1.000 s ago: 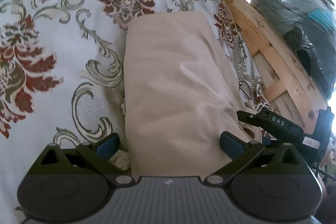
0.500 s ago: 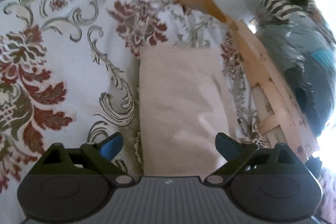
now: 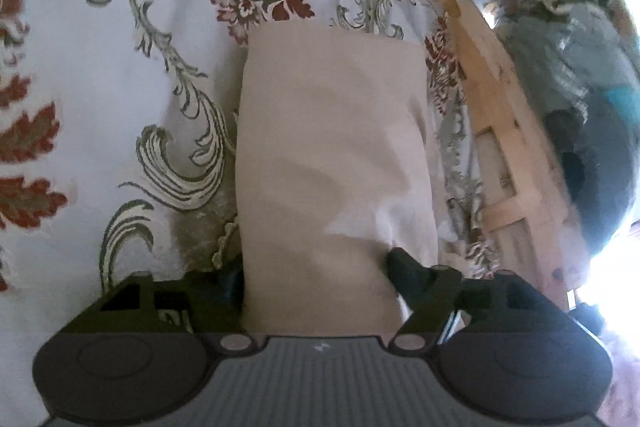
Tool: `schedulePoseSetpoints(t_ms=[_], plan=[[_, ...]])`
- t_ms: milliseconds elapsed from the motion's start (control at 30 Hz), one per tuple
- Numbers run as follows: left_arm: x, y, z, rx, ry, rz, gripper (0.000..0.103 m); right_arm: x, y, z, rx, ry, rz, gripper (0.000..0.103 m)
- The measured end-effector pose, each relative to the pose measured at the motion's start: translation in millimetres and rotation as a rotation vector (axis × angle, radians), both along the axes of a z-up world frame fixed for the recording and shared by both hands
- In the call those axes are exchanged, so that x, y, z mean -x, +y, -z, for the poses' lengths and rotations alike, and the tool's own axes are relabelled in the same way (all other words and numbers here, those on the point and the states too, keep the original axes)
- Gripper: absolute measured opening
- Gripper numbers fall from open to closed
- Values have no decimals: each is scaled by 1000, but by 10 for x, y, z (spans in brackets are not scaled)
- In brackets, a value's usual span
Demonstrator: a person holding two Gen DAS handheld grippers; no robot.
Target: Fold large clothes
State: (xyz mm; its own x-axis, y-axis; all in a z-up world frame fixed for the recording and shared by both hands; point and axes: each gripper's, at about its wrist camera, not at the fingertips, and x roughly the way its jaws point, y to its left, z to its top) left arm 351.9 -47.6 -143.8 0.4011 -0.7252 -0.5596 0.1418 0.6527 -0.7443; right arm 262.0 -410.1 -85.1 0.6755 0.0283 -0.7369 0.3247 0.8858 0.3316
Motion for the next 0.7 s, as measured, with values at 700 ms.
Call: schedulePoseSetpoints(t_ms=[700], plan=[[16,801,-1116,-446,-255,-23,47,-233,1358,-427,119,-369,-380,14]])
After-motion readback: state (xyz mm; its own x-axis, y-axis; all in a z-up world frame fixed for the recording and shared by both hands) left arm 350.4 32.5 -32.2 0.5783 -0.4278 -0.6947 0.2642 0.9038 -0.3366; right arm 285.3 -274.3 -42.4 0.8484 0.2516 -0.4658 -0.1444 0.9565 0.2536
